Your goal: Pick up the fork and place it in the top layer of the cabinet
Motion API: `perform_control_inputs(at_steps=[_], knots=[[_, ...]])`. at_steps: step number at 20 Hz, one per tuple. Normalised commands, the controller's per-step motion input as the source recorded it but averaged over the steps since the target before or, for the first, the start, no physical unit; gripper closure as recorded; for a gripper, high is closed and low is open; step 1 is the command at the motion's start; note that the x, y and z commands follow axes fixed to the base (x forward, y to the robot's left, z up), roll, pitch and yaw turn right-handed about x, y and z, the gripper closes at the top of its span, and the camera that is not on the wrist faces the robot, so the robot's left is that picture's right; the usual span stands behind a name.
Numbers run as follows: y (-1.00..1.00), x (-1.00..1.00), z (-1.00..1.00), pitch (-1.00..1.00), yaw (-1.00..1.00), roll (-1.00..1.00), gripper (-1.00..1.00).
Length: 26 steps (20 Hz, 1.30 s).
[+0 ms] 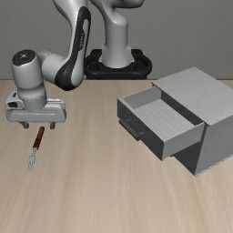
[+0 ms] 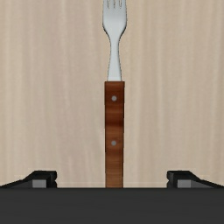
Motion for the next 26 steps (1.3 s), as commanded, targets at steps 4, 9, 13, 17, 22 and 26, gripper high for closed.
perform_control_inputs(at_steps=[4,9,13,17,22,26], knots=[[0.0,0.0,-0.75,0.0,0.0,0.0,1.0],[0.0,0.0,0.0,0.0,0.0,0.0,1.0],[0.0,0.0,0.25,0.0,0.0,0.0,1.0],[0.0,0.0,1.0,0.0,0.0,0.0,1.0],[0.0,0.0,1.0,0.0,0.0,0.0,1.0],[0.0,0.0,1.0,0.0,0.0,0.0,1.0]])
